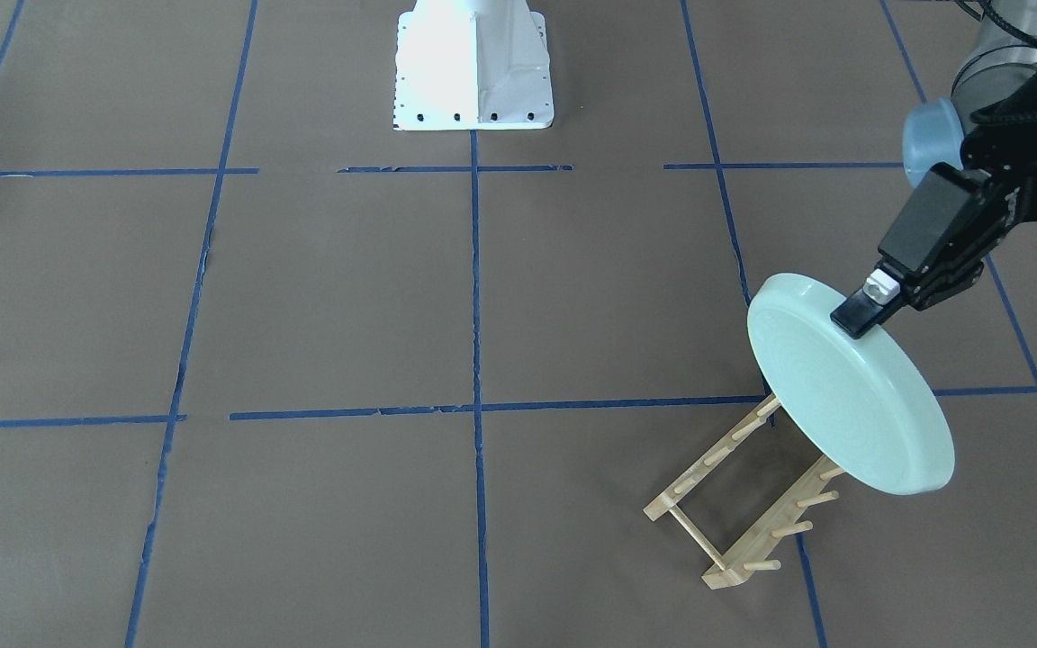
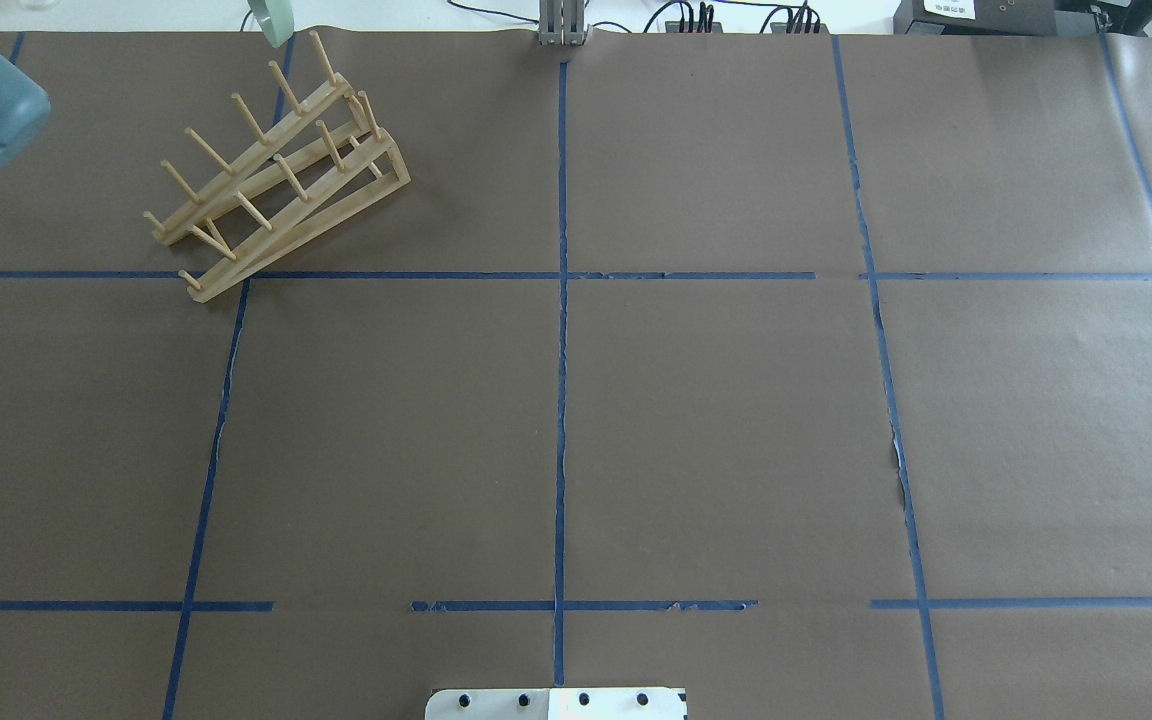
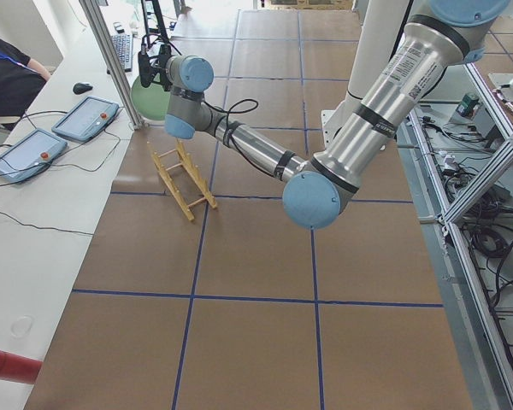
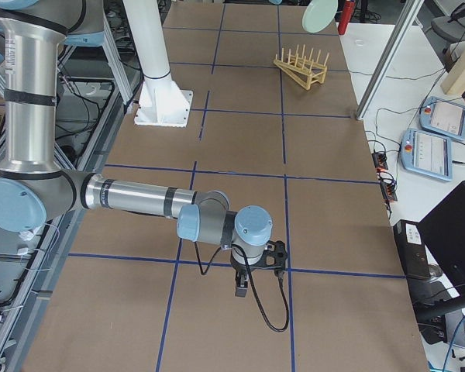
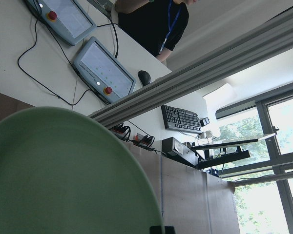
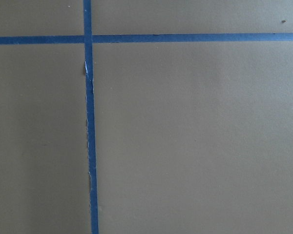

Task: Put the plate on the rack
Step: 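Carry the upright plate with the left gripper above the wooden rack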

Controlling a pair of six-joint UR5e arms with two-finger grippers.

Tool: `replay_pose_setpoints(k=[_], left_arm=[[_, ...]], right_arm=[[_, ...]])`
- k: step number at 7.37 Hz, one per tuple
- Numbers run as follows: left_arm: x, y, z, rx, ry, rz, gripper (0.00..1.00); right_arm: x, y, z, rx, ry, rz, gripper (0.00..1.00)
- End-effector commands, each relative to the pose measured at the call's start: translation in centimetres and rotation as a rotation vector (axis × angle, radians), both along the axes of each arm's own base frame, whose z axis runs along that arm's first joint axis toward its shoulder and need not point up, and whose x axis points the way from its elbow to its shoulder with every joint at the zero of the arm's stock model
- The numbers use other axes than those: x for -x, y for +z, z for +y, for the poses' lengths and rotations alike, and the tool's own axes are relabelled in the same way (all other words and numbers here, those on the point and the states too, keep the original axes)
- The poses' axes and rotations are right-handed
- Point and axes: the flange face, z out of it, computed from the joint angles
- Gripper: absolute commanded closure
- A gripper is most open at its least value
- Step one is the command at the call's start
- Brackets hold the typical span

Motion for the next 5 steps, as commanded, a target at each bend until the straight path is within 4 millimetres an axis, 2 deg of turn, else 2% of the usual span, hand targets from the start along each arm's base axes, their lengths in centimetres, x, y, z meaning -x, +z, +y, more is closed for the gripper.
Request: replay_pose_setpoints(k=[1,2,5], left_arm=[[-2.3,2.6,-0.7,-0.002,-0.055,0.079,1.0],[-4.2,3.9,-0.8,0.005,-0.07,0.099,1.0],[-5.8,6.7,-1.6,0.039,-0.074,0.088,1.0]], right_arm=[[0.0,0.0,0.0,-0.001,-0.001,0.0,0.0],[-0.1,0.0,0.0,0.0,0.002,0.0,0.0],[0.0,0.0,0.0,0.0,0.0,0.0,0.0]])
